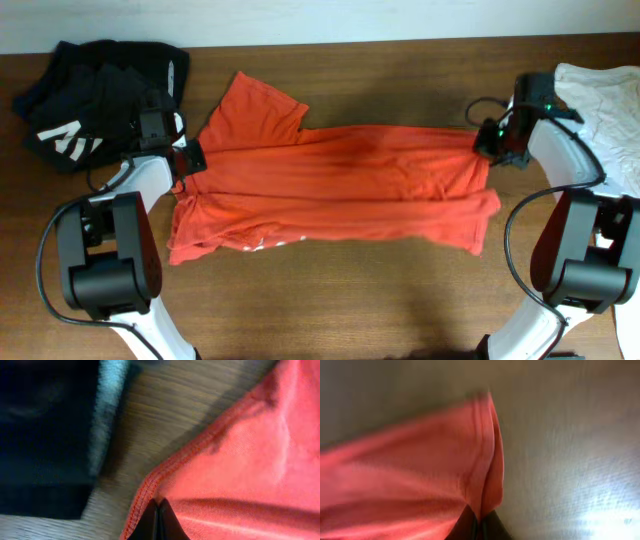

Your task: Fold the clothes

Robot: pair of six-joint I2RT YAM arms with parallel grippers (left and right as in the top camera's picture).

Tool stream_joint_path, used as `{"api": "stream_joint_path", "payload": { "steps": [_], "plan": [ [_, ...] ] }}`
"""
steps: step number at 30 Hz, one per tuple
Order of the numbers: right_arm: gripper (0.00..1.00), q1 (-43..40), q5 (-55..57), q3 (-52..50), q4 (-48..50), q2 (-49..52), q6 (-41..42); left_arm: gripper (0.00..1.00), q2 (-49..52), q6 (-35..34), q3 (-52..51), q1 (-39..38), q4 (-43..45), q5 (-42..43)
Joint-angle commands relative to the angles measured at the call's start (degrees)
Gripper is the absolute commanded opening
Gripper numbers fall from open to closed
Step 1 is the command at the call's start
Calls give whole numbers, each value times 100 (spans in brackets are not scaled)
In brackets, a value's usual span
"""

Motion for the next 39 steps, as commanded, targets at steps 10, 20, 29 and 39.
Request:
{"api": "stream_joint_path", "payload": {
  "steps": [10,20,29,39],
  "plan": [
    [99,31,328,2170,-1858,-26,13,99,-852,-540,1755,68,-1996,-520],
    [99,31,136,1858,-3864,-24,179,98,-1587,-540,588,-323,-5147,1425],
    [99,31,131,1314,-3276,-24,181,91,-1353,444,-208,-348,-3241,1235],
    [99,31,133,1314,-3104,-24,181,0,-1088,745,-146,-341,-3178,1067]
  ]
}}
